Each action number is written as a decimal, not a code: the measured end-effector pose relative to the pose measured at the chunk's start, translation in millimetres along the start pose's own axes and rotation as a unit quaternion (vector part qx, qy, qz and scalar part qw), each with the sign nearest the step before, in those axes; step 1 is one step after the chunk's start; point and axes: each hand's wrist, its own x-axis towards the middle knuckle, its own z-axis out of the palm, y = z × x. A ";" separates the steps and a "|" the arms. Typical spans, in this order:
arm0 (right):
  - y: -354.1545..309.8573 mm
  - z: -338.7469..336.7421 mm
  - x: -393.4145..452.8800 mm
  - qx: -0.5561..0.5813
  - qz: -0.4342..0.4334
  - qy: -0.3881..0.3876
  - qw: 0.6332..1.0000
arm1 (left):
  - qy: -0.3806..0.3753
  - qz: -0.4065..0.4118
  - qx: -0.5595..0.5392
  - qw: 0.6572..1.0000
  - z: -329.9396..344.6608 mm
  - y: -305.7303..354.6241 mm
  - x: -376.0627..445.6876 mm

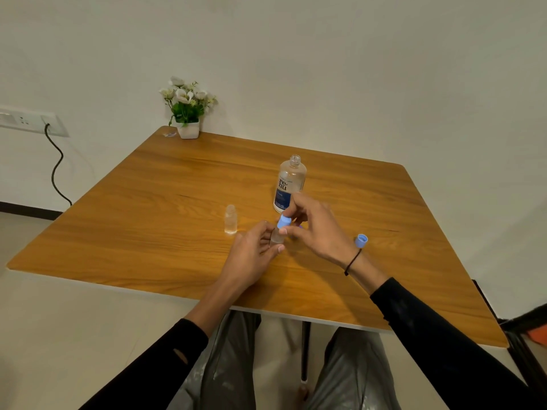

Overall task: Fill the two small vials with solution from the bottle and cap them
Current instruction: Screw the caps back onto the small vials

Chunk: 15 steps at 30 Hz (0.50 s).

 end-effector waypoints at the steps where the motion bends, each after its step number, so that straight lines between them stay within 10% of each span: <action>1: 0.1 -0.8 1.3 -0.008 -0.009 -0.017 1.000 | 0.001 0.000 -0.001 1.000 0.0 0.0 0.1; 11: -28.3 -5.9 14.8 -0.447 -0.048 -0.119 0.885 | 0.003 0.002 0.027 1.000 -1.7 4.5 -1.0; 15: -31.1 -18.5 15.7 -0.297 -0.057 -0.204 0.931 | -0.002 -0.007 -0.005 1.000 -1.1 6.5 -0.7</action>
